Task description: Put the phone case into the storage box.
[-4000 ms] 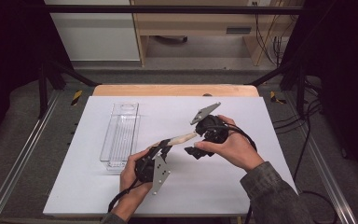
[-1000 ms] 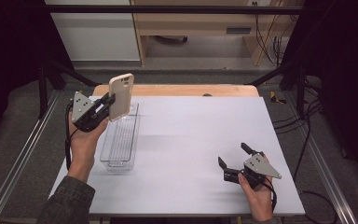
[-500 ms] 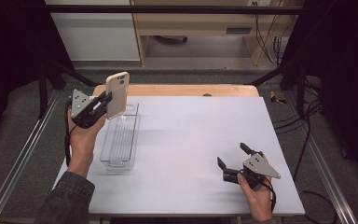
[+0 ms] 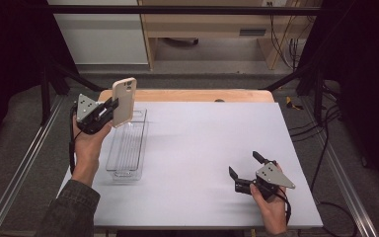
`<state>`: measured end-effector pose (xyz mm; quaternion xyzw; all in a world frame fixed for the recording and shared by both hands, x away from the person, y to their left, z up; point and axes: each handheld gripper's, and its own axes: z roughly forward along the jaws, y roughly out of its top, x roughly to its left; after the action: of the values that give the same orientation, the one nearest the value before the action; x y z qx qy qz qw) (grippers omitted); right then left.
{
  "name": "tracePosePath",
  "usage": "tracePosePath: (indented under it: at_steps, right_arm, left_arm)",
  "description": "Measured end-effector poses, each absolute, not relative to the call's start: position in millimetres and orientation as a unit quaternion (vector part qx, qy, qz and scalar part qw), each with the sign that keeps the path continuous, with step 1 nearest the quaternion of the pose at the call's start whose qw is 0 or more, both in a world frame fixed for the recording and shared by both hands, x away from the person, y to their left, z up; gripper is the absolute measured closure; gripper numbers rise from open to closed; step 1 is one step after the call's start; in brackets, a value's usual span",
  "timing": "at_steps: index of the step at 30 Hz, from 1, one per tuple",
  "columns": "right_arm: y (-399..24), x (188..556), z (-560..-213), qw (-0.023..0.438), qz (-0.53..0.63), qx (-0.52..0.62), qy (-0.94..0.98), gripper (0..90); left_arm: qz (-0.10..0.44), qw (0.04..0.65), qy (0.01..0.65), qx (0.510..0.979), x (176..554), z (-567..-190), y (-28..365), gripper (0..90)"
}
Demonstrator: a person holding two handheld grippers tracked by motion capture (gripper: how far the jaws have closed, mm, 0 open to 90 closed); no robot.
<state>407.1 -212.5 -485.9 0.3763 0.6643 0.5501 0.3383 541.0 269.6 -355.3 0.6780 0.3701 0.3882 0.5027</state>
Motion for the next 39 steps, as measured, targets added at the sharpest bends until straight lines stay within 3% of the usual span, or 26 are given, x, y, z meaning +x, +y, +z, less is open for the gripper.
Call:
tracePosePath:
  at_steps: [39]
  right_arm:
    - [-214, 406, -485, 0.339, 0.556, 0.379, 0.657, 3.9]
  left_arm:
    - [0.346, 0.478, 0.404, 0.699, 575, -369, 270, 80.3]
